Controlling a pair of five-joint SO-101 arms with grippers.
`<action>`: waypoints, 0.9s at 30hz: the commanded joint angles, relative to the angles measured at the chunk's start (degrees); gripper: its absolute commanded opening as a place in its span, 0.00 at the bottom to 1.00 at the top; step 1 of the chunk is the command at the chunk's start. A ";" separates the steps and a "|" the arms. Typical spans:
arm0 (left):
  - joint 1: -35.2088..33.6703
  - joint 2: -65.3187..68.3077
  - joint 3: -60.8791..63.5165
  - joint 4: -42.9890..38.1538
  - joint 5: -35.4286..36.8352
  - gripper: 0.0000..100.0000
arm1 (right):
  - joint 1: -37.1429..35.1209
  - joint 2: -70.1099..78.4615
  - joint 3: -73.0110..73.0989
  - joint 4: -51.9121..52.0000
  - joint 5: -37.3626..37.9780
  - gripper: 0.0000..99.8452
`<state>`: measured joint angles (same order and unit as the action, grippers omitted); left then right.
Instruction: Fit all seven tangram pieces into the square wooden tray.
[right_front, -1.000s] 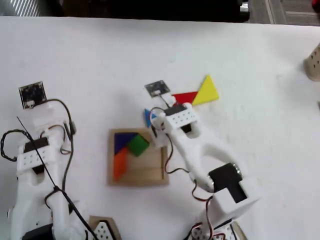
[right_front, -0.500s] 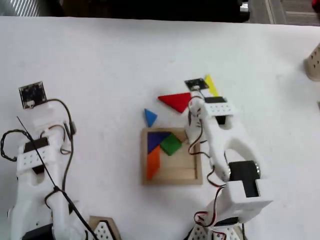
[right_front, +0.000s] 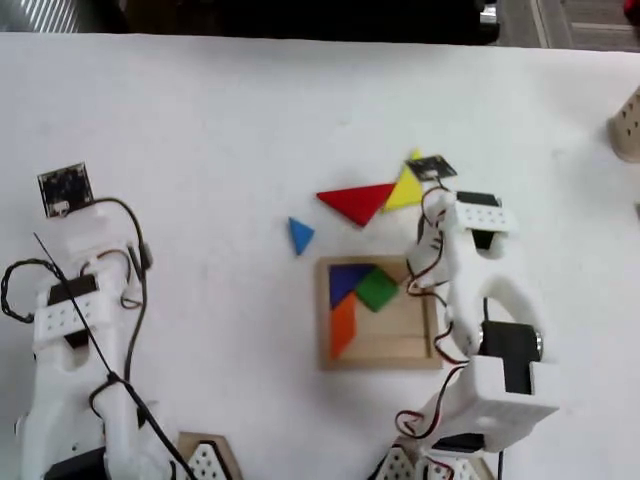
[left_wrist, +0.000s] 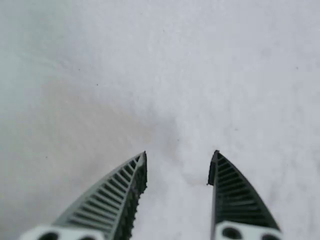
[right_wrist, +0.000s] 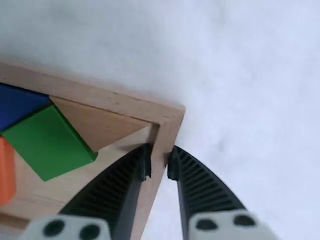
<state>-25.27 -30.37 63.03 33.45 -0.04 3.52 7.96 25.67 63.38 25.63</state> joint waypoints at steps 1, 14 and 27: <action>-0.31 -0.04 -1.23 -1.93 -0.44 0.21 | 3.30 -0.92 -3.52 0.66 1.93 0.04; -0.22 -0.04 -1.14 -1.93 -0.44 0.21 | 5.32 -0.92 -5.27 0.84 2.02 0.21; 9.10 -0.48 -1.58 2.20 -0.09 0.21 | 4.88 -18.59 4.84 5.14 -4.04 0.01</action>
<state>-20.44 -30.37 63.03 33.63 -0.04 9.05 -4.09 26.64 69.63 24.66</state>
